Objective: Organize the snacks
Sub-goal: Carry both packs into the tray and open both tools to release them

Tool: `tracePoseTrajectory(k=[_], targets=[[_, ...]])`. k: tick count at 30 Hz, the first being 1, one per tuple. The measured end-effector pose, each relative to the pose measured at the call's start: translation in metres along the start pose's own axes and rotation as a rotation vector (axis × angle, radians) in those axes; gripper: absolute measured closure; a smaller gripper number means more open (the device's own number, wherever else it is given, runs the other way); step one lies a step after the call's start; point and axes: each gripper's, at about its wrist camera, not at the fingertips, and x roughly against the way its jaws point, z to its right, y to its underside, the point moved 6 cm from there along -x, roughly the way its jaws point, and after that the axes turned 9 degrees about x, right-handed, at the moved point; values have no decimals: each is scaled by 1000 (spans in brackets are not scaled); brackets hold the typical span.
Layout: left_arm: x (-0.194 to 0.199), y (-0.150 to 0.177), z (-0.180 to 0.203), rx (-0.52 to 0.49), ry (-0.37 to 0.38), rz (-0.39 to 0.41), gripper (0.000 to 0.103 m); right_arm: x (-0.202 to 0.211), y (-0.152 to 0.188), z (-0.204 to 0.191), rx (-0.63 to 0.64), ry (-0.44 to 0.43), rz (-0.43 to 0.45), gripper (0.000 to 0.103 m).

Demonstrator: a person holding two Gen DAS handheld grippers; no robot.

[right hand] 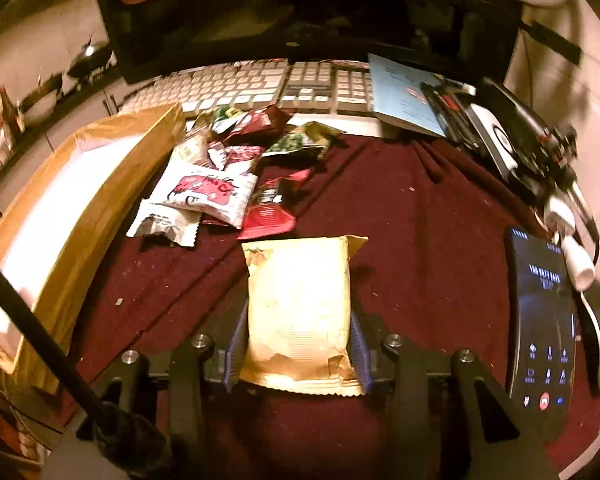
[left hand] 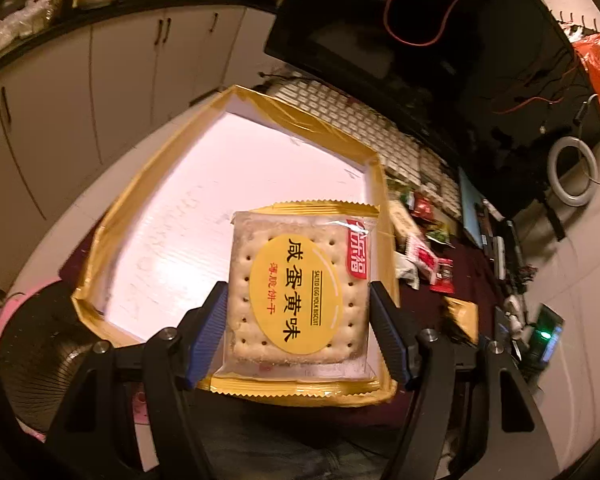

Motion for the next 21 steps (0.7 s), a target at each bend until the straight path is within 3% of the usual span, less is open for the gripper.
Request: tracePoseTrajectory(k=[6,10,16,18,21], targets=[[-3,-1,-6,-9,-37,23,34,37,-2,-2,-67,-156,105,60],[-8,-3,-10,-12,-55,23,34,60,-23,-39,11,-293,174,60],[-15,-11,-23,-47,-153,34,34,56,-52,-110,139,-571,115,60],[-15,-12,-28,-78,-204,42,33,51,-58,-132,182,-606,89,60],[-20,-11,-37,-109,-262,14,33,35,-64,-164,261,-580,63,60]])
